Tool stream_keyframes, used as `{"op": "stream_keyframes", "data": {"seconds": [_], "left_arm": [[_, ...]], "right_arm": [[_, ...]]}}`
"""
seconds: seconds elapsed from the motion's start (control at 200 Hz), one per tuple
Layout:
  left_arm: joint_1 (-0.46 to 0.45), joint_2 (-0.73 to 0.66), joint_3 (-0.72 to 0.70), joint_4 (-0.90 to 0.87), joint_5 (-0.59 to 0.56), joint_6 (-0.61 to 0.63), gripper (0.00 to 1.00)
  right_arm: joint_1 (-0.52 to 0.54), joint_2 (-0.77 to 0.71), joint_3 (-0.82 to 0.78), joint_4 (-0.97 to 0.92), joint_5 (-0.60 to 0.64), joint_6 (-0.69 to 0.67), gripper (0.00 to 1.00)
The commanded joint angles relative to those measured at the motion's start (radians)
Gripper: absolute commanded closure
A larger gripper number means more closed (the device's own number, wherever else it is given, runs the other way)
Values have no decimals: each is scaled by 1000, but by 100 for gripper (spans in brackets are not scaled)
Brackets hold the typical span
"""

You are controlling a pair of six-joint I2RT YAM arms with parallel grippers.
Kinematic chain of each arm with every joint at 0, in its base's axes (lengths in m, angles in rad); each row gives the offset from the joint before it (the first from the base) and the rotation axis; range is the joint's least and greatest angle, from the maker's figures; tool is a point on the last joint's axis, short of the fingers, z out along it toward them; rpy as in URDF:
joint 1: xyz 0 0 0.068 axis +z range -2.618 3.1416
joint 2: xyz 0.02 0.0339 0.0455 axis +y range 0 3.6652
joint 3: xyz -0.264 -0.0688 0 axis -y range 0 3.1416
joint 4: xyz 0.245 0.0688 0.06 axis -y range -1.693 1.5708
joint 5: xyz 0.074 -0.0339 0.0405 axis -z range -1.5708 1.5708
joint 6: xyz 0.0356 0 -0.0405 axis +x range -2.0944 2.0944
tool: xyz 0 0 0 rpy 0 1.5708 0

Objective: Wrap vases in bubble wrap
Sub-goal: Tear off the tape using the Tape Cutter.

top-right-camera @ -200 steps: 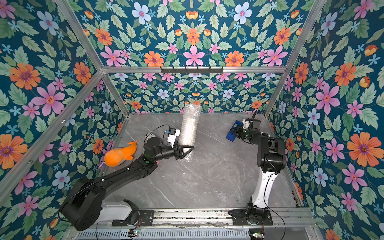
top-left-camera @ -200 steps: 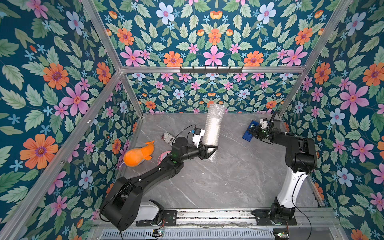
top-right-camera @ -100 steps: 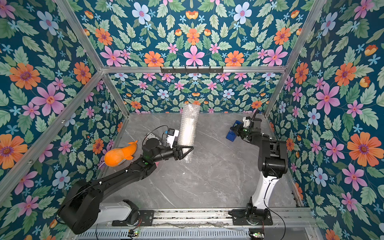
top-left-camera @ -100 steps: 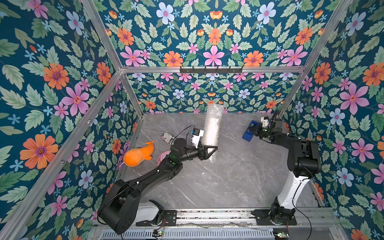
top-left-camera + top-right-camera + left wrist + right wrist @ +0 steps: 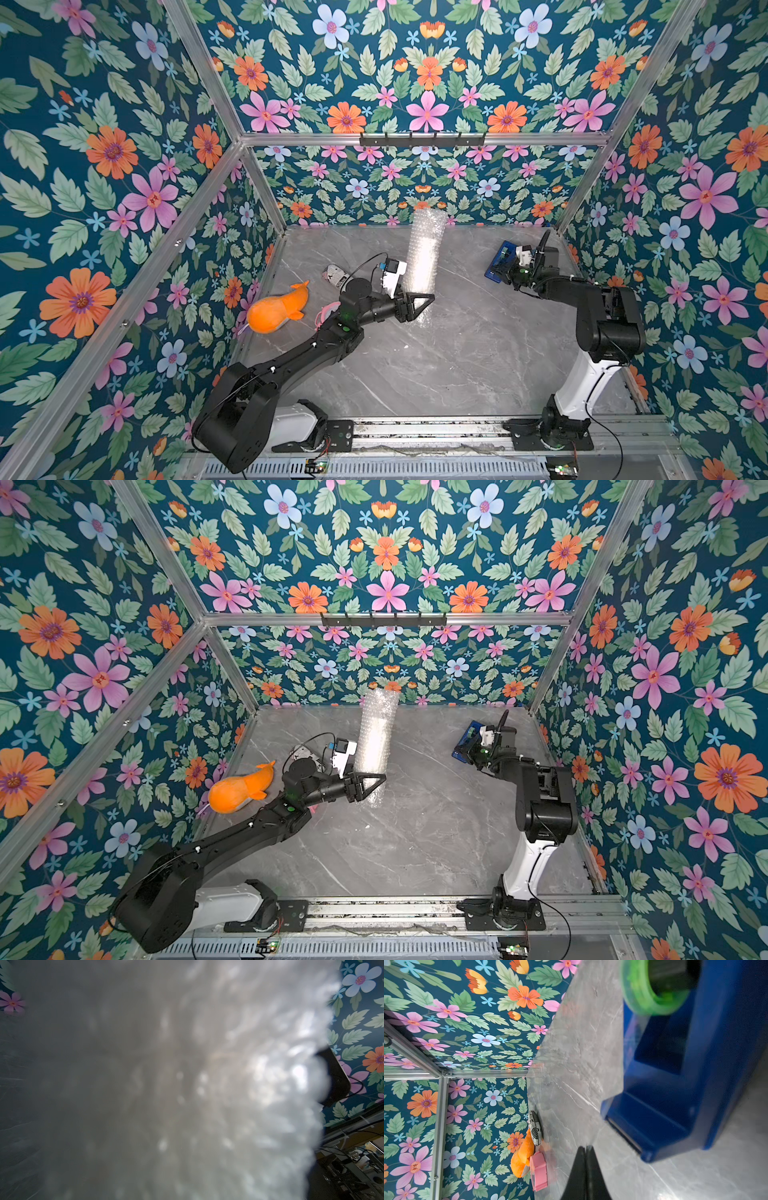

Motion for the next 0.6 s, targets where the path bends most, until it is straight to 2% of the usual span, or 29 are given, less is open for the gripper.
{"op": "stream_keyframes", "data": {"seconds": [0.0, 0.32, 0.595], "left_arm": [[-2, -12, -3, 85, 8, 19, 100], [-2, -15, -16, 95, 9, 25, 100], [-3, -11, -19, 97, 11, 25, 100]], "right_arm": [[8, -11, -37, 109, -14, 68, 100], [15, -33, -124, 145, 22, 76, 100], [15, 44, -121, 129, 60, 85, 100]]}}
